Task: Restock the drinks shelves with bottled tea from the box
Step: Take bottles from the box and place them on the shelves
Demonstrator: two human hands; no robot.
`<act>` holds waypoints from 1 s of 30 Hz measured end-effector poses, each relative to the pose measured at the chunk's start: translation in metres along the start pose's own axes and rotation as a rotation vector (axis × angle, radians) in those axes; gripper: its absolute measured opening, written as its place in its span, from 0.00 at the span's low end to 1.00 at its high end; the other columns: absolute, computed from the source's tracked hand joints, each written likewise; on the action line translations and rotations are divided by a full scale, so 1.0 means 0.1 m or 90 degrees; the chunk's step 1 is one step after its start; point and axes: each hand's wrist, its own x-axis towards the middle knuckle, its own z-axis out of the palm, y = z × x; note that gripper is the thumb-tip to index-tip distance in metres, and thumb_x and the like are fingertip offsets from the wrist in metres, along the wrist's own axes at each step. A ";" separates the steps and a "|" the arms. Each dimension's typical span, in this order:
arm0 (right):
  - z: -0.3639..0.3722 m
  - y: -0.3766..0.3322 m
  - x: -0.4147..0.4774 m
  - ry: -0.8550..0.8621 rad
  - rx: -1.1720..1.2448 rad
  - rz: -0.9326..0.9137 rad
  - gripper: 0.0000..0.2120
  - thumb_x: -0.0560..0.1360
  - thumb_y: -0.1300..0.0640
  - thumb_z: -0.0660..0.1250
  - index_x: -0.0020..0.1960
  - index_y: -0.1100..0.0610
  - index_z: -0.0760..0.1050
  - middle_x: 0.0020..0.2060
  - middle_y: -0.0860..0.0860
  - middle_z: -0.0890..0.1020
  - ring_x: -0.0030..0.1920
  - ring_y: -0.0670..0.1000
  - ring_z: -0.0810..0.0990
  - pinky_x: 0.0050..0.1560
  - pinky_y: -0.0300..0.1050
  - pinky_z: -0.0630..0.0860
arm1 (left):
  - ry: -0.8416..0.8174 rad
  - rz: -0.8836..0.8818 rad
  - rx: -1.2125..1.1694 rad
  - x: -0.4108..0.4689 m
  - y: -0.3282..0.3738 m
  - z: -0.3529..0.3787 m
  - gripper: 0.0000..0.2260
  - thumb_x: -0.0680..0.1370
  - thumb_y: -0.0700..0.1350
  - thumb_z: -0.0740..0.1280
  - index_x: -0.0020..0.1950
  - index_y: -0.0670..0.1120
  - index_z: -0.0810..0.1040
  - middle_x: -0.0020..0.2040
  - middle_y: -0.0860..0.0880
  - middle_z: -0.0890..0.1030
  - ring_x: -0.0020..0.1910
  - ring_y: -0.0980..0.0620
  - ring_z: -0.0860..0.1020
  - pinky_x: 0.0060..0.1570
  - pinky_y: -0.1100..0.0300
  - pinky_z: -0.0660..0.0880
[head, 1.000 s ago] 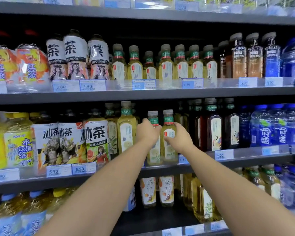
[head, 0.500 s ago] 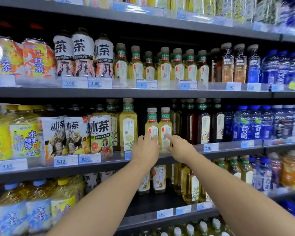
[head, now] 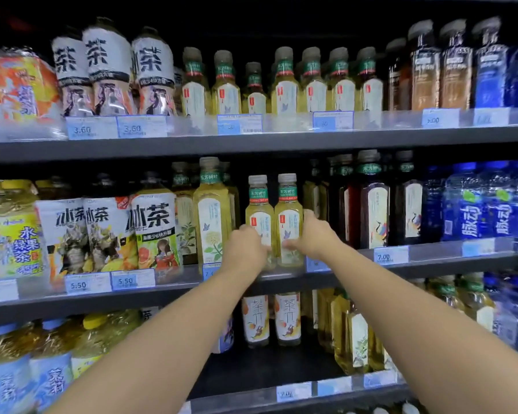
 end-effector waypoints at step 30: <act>0.10 0.28 1.00 -0.203 -0.254 -0.176 0.24 0.81 0.50 0.63 0.76 0.43 0.64 0.72 0.53 0.69 0.67 0.56 0.72 0.66 0.51 0.73 | -0.155 0.062 0.325 0.96 0.21 0.62 0.19 0.79 0.38 0.64 0.70 0.41 0.72 0.63 0.39 0.75 0.58 0.41 0.78 0.56 0.52 0.79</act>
